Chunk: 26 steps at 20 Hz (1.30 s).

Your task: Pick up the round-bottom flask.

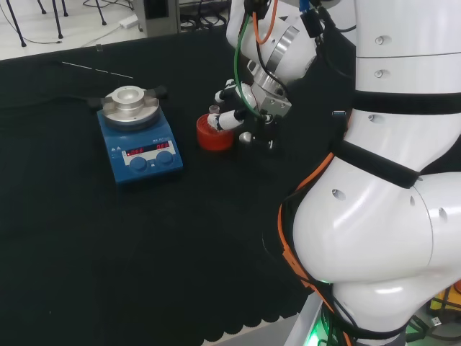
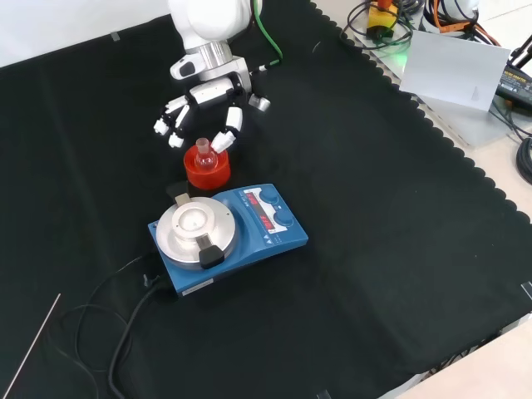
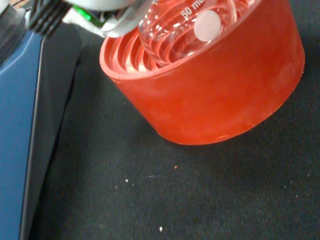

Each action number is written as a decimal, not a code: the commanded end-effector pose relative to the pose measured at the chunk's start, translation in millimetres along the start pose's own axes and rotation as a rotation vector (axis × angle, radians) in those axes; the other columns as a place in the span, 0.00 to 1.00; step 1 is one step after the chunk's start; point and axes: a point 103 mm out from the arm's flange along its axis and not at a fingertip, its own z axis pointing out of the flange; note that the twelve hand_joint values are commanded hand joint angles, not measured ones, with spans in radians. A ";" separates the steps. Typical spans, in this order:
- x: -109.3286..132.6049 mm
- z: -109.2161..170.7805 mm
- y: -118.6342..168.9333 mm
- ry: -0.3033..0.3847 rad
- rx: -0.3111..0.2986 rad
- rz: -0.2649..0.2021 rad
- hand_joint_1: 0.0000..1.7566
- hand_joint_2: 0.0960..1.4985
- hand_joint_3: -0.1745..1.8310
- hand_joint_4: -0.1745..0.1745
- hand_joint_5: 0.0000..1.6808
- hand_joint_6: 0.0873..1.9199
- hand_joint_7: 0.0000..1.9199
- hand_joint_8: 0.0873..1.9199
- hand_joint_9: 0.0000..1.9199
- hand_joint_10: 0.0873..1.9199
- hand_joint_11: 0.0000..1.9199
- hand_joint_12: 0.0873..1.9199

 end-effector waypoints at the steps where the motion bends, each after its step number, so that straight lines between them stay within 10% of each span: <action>1: -1.4 -1.0 0.0 0.004 -0.013 0.003 0.52 0.35 0.42 0.53 0.42 0.04 0.05 0.18 0.10 0.26 0.00 0.49; 26: 2.8 0.0 2.0 0.002 -0.041 0.002 0.52 0.37 0.42 0.55 0.40 0.33 0.06 0.17 0.12 0.25 0.00 0.53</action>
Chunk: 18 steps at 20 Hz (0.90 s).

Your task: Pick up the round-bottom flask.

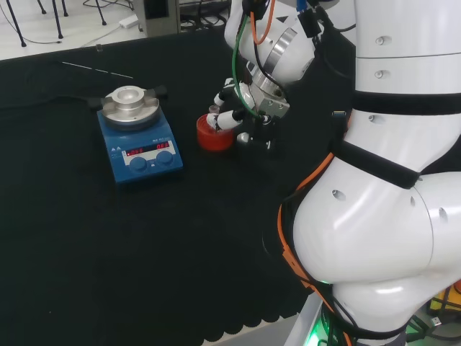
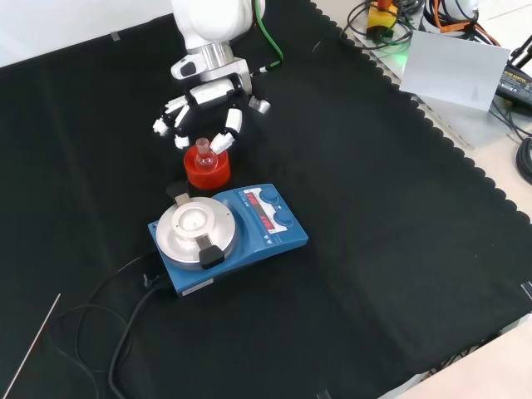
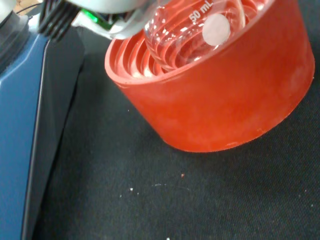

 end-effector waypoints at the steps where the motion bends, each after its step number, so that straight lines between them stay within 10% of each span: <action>1: -0.6 -1.9 0.3 0.003 -0.012 0.002 0.52 0.38 0.42 0.55 0.41 0.34 0.06 0.17 0.13 0.25 0.00 0.53; 18: 4.7 1.2 5.6 -0.006 -0.005 0.003 0.52 0.40 0.42 0.55 0.45 0.38 0.08 0.18 0.14 0.25 0.00 0.56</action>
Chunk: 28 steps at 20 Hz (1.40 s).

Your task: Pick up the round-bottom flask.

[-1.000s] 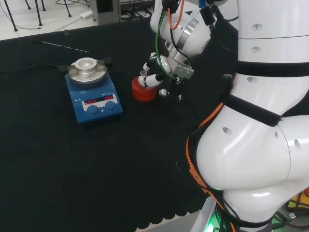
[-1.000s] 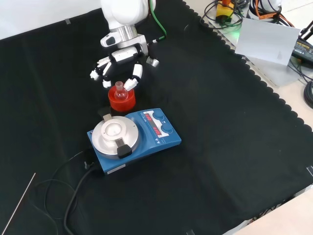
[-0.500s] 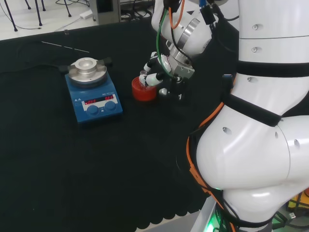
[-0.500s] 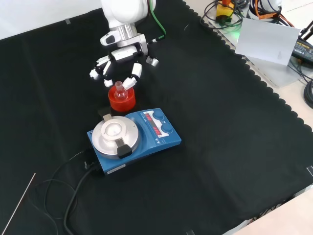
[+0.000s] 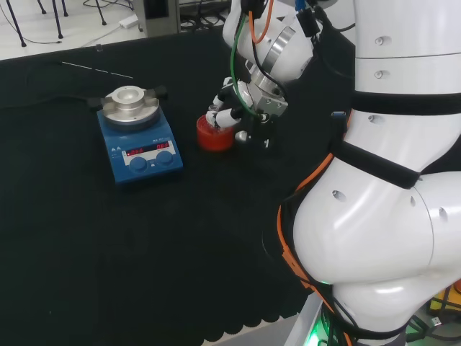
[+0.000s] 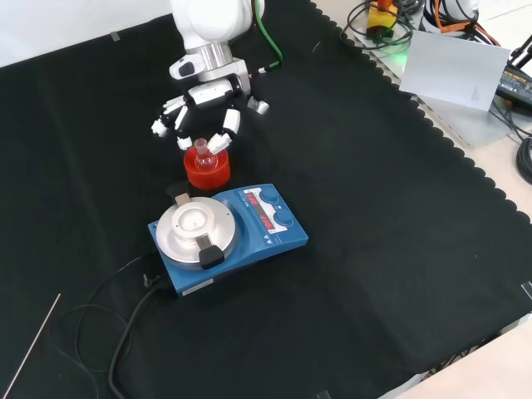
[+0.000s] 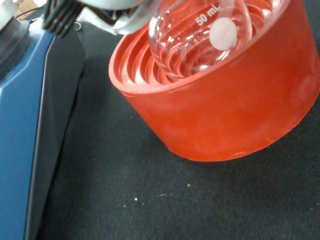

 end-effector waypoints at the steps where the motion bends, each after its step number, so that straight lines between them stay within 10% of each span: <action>1: 1.2 1.4 1.2 0.001 -0.002 0.001 0.52 0.40 0.42 0.55 0.45 0.38 0.08 0.18 0.14 0.25 0.00 0.56; 6: 2.8 1.7 0.8 -0.005 -0.023 0.000 0.52 0.40 0.42 0.57 0.49 0.40 0.08 0.18 0.14 0.25 0.00 0.56; 8: 3.9 0.8 0.1 -0.019 -0.045 0.003 0.56 0.52 0.32 0.85 0.57 0.46 0.09 0.19 0.15 0.26 0.00 0.58; 11: 5.6 -0.8 0.0 -0.039 -0.062 0.007 0.60 0.52 0.33 0.99 0.63 0.47 0.11 0.20 0.18 0.25 0.00 0.62; 28: 28.2 -43.7 -18.0 -0.030 -0.068 0.007 0.62 0.46 0.40 1.00 0.67 0.46 0.12 0.22 0.22 0.25 0.01 0.68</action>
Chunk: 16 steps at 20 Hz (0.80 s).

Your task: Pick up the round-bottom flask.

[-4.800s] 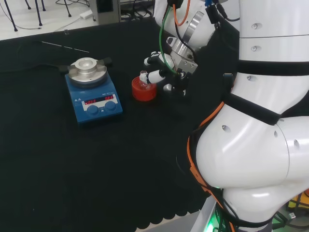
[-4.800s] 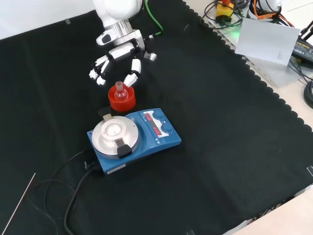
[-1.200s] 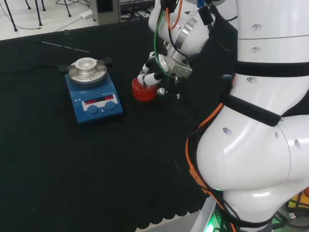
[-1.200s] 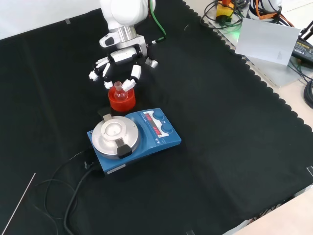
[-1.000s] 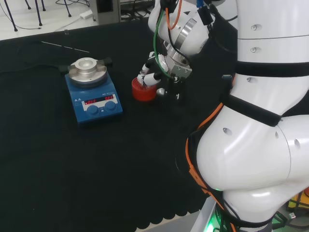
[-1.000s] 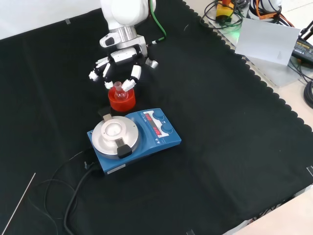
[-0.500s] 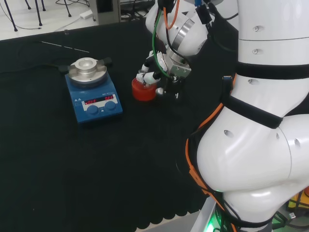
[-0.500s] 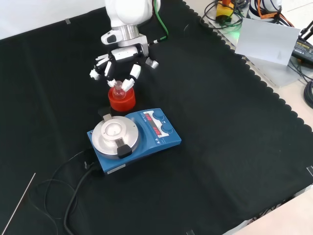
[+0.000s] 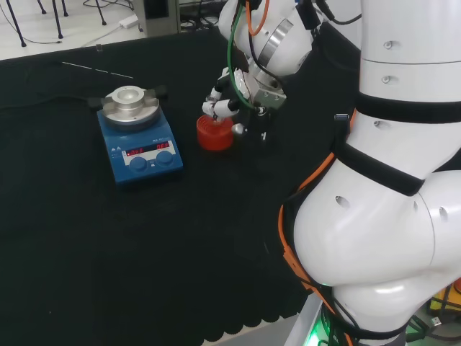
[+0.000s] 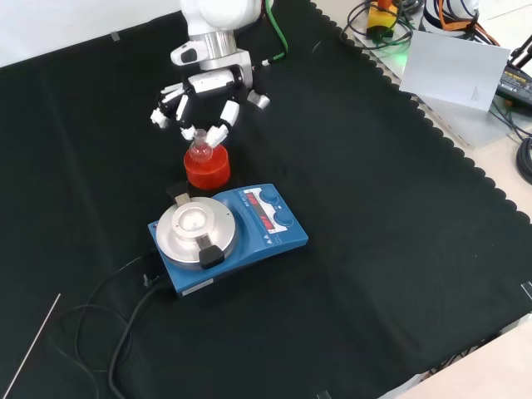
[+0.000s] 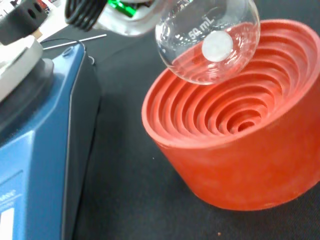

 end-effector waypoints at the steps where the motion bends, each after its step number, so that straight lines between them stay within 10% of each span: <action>1: 9.7 -23.7 -16.0 -0.009 0.018 0.008 0.62 0.45 0.41 1.00 0.67 0.46 0.12 0.22 0.22 0.25 0.01 0.68; 16: 50.4 -62.1 -32.2 -0.014 -0.002 -0.033 0.62 0.43 0.45 1.00 0.67 0.48 0.11 0.22 0.22 0.25 0.01 0.68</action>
